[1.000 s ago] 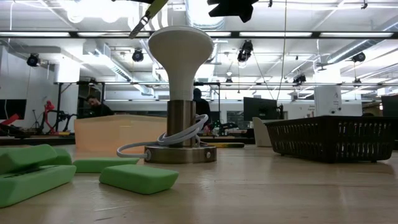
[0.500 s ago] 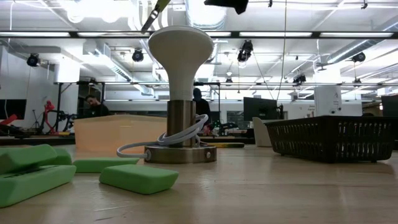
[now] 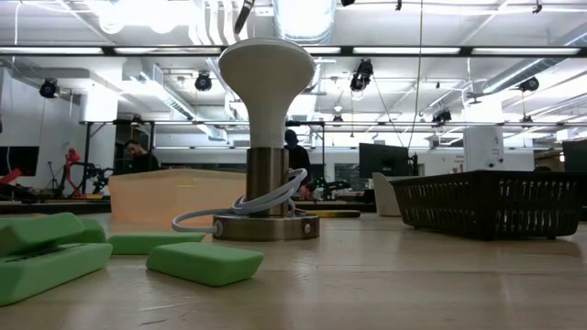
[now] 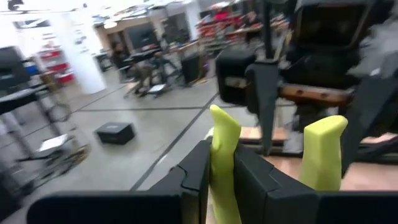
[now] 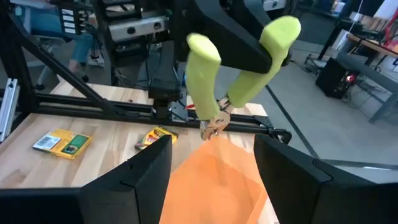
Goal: Pick & Place School Supplies
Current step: Put the green punch plier into the gray bin
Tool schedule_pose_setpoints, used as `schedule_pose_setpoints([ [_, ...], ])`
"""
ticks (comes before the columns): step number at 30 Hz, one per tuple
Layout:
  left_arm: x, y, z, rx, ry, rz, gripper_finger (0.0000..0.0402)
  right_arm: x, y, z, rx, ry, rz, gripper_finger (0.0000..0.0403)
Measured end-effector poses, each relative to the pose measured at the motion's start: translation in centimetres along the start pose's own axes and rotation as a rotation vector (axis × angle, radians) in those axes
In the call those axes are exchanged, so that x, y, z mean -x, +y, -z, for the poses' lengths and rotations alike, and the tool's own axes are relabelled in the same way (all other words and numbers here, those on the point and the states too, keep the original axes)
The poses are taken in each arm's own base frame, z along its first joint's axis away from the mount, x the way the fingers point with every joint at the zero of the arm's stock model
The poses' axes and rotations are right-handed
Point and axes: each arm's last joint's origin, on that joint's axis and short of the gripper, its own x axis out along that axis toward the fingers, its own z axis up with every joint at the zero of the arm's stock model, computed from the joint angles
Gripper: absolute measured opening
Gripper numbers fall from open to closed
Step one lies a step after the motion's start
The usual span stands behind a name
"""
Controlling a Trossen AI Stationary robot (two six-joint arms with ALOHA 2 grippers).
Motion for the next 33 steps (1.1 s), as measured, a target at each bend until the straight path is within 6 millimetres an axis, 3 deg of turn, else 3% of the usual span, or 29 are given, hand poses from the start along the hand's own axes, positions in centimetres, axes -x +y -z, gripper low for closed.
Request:
schedule_pose_setpoints([
  [15,-4.7,-1.3,2.6,-0.067,-0.006,0.034,0.0055,0.0,0.0,0.0,0.007,0.0,0.0,0.0221],
  [28,-4.6,-1.0,2.2,-0.08,-0.031,0.025,0.0055,0.0,0.1,0.6,0.013,0.059,-0.008,0.0219],
  [33,-4.6,-1.0,2.2,-0.078,-0.03,0.025,0.0055,0.0,0.2,0.6,0.021,0.057,-0.048,0.0199],
])
